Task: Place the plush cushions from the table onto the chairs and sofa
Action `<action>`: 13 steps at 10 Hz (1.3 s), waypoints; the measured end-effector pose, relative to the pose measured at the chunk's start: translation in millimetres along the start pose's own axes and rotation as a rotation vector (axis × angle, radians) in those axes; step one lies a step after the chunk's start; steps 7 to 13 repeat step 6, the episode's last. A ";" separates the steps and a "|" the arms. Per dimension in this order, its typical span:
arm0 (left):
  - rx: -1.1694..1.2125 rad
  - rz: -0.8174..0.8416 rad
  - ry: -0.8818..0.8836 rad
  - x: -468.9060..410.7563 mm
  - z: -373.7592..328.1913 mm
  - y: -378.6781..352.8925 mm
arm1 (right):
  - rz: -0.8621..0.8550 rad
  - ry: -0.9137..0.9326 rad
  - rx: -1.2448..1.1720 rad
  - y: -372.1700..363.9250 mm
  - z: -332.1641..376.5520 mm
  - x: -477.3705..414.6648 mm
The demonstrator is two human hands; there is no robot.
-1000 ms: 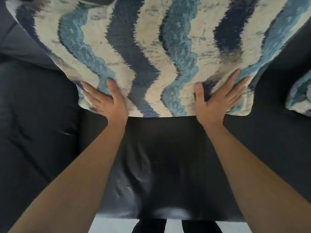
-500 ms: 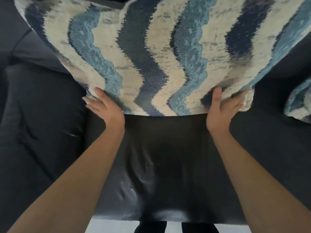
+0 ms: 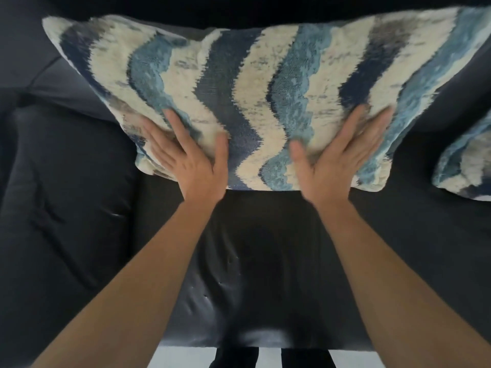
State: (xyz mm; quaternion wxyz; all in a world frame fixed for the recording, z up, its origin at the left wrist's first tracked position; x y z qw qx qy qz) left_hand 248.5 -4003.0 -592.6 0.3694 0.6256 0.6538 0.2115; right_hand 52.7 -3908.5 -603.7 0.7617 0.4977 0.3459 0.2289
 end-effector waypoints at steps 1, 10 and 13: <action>-0.143 0.242 -0.051 52.6 36.2 -5.5 | 0.188 0.023 0.128 -13.9 -11.3 56.2; -0.197 0.400 -0.200 47.2 -50.8 83.1 | 0.415 0.022 -0.341 114.9 14.0 30.8; -0.197 0.400 -0.200 47.2 -50.8 83.1 | 0.415 0.022 -0.341 114.9 14.0 30.8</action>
Point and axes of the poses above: each hand's wrist, its own x-axis away from the middle knuckle, its own y-axis out of the back of the hand, z = x × y, the point moved 1 cm from there along -x, towards the middle knuckle, and after that the axes turned 11 degrees about x, right-handed, at the moved point
